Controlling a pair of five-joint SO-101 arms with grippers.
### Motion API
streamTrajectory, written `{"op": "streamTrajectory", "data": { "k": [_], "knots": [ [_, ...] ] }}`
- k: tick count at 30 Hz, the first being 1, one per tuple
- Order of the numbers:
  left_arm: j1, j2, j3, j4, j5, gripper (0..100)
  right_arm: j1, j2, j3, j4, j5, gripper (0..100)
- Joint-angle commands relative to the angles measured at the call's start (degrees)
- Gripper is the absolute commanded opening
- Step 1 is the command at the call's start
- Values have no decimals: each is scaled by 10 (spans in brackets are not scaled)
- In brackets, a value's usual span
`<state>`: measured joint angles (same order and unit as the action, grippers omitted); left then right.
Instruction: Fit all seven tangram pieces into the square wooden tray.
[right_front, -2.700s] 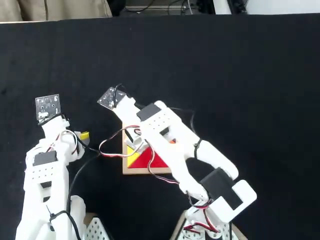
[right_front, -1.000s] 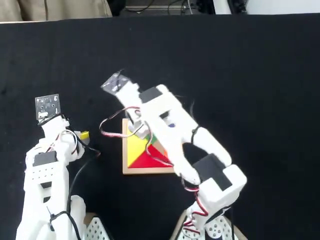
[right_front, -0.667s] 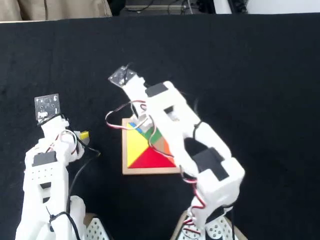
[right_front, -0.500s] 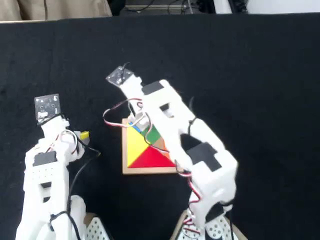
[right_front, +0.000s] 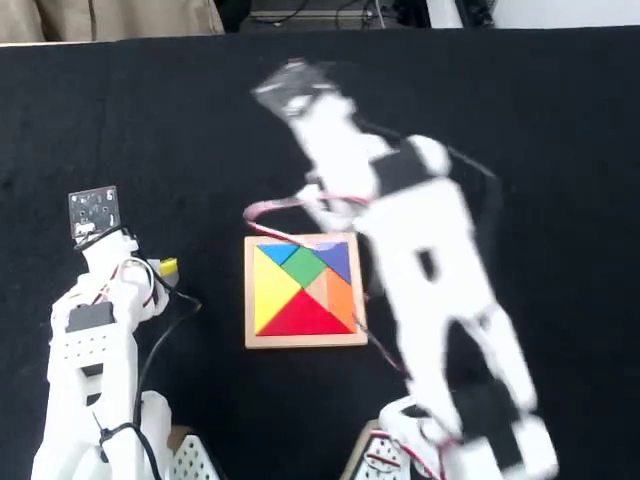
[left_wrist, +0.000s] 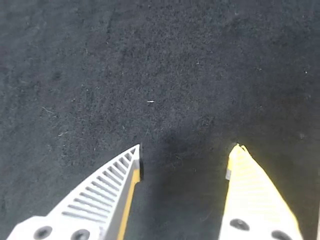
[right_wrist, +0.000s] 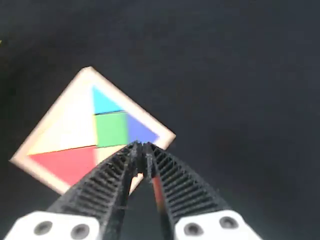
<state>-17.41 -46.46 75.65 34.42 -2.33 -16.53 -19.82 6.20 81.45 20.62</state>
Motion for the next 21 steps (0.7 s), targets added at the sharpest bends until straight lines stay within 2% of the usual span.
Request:
{"op": "streamTrajectory", "data": {
  "k": [1, 5, 9, 12, 18, 21],
  "knots": [
    [58, -13, -23, -11, 25, 278, 100, -153, 110, -76, 3, 11],
    [58, -47, -114, -5, 31, 278, 136, -269, 222, -177, 3, 14],
    [55, -144, -254, 70, 27, 278, 135, -357, 266, -237, -2, 15],
    [68, -244, -312, 119, 26, 278, 135, -412, 265, -246, -3, 15],
    [39, -481, -272, 127, 25, 278, 135, -556, 267, -246, -3, 15],
    [24, -593, -240, 130, -25, 278, 135, -646, 275, -245, -3, 15]
  ]
}}
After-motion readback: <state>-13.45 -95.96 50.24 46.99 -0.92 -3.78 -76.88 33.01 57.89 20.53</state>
